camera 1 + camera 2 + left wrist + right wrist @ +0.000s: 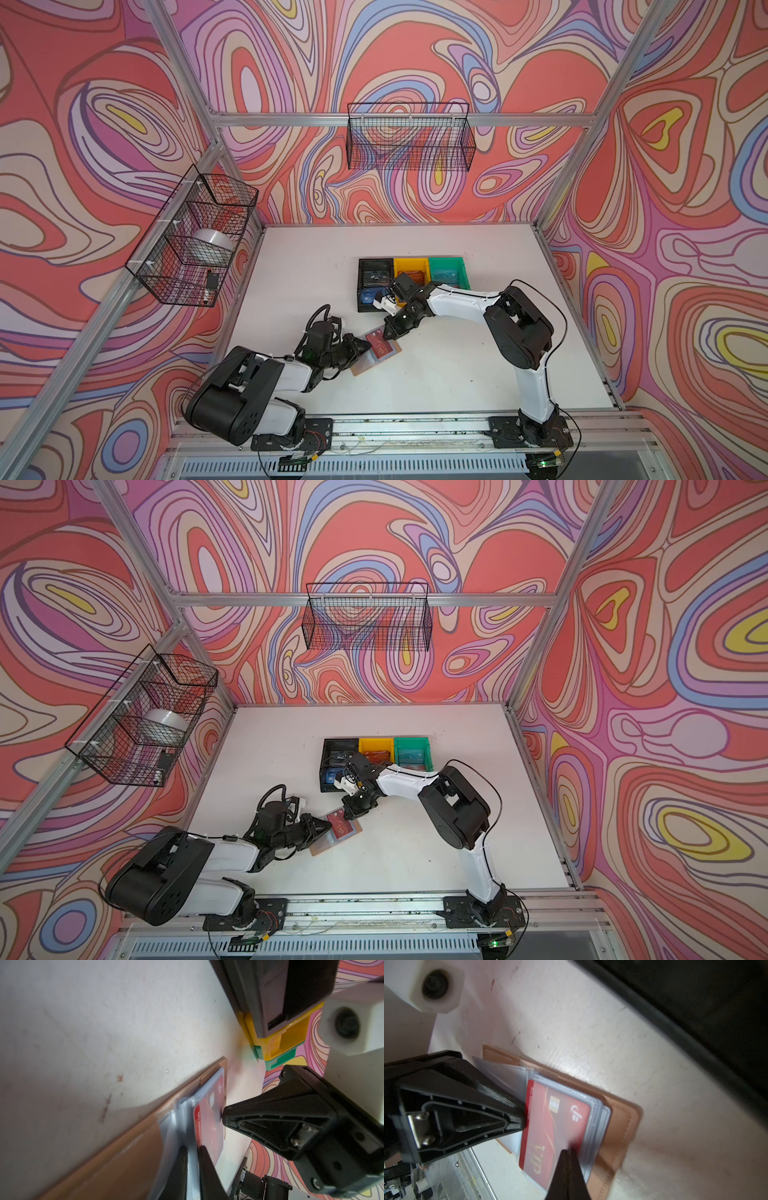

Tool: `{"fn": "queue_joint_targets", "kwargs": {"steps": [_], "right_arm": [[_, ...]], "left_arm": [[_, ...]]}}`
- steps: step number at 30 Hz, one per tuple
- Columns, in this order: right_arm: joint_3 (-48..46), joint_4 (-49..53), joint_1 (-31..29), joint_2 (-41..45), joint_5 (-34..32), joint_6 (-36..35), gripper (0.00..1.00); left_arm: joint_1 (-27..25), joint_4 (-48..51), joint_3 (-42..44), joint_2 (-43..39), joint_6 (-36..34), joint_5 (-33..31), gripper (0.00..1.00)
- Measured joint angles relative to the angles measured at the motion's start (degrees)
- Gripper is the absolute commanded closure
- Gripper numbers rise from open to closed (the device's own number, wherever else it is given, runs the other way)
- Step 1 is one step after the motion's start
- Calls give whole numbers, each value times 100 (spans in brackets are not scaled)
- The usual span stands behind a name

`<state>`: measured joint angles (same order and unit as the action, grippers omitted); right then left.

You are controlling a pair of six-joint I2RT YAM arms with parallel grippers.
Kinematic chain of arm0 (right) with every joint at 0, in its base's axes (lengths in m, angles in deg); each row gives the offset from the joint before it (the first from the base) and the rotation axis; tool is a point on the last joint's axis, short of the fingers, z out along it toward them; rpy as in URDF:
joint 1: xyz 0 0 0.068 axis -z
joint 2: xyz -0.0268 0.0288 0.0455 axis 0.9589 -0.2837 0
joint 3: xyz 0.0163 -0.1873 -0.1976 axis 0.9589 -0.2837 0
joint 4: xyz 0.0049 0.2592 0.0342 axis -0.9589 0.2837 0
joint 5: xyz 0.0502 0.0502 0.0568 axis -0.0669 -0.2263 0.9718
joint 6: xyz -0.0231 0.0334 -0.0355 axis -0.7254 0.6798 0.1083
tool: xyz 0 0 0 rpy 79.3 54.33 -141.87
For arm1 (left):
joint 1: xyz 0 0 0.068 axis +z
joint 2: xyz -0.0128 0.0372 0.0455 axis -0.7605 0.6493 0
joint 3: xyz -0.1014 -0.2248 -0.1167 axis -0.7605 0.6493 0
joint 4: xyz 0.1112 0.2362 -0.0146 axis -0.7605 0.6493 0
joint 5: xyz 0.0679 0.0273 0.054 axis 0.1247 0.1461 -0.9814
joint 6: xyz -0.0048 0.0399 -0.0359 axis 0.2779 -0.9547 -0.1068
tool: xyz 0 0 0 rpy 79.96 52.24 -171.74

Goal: Take the credit cards out of the card holder

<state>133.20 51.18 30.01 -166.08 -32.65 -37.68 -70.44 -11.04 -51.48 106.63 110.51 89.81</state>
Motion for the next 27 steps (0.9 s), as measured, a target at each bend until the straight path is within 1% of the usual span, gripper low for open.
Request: {"fn": "queue_joint_targets", "kwargs": {"steps": [27], "right_arm": [[-44, -118, 9, 0, 31, 0, 99]], "left_arm": [[-122, 831, -485, -50, -116, -177, 85]]}}
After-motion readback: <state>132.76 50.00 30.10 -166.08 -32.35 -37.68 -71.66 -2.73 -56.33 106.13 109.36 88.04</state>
